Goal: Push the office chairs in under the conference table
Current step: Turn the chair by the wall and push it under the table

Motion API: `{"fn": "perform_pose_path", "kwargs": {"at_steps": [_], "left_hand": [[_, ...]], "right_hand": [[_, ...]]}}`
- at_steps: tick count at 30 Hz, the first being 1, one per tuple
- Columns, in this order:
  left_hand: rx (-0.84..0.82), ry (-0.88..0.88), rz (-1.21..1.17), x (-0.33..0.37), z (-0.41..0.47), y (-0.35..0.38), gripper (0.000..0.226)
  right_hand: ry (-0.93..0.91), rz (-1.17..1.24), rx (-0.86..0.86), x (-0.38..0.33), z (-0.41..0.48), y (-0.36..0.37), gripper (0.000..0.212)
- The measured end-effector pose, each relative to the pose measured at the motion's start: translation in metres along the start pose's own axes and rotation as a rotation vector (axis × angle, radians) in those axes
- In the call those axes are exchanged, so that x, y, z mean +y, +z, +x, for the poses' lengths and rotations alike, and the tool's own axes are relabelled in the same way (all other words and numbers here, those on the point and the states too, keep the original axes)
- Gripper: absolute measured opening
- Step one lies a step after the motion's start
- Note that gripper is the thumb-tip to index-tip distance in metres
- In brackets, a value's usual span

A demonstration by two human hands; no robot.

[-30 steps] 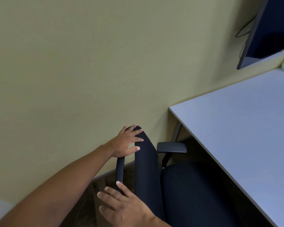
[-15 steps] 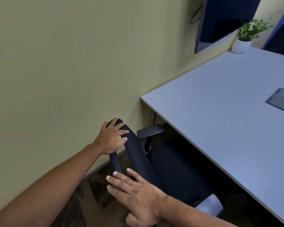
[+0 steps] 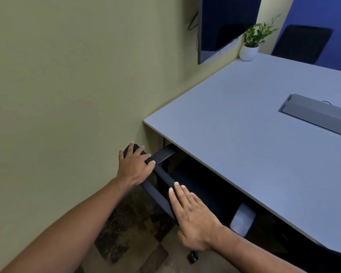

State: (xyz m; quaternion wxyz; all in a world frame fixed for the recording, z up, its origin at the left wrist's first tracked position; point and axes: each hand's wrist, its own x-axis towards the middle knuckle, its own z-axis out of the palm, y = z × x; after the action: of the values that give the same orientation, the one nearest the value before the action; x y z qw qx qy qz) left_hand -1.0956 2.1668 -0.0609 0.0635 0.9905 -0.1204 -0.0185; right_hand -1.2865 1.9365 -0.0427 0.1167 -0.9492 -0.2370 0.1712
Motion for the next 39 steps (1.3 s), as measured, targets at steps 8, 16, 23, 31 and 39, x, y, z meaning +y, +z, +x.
{"fn": "perform_pose_path", "kwargs": {"at_steps": [8, 16, 23, 31, 39], "left_hand": [[-0.066, 0.201, 0.005, 0.021, 0.016, 0.006, 0.078], [-0.044, 0.435, 0.102, 0.044, 0.034, 0.007, 0.078], [-0.079, 0.571, 0.069, 0.067, 0.059, 0.002, 0.076], [-0.057, 0.574, 0.043, 0.081, 0.089, 0.003, 0.071], [-0.06, 0.615, 0.057, 0.081, 0.12, -0.003, 0.063]], "right_hand": [[0.459, -0.044, 0.278, 0.04, -0.01, 0.011, 0.105], [0.438, -0.155, 0.41, 0.095, -0.017, 0.005, 0.123], [0.423, -0.143, 0.483, 0.124, -0.024, -0.006, 0.104], [0.456, -0.117, 0.522, 0.146, -0.013, -0.023, 0.096], [0.472, -0.089, 0.52, 0.153, 0.009, -0.031, 0.089]]}}
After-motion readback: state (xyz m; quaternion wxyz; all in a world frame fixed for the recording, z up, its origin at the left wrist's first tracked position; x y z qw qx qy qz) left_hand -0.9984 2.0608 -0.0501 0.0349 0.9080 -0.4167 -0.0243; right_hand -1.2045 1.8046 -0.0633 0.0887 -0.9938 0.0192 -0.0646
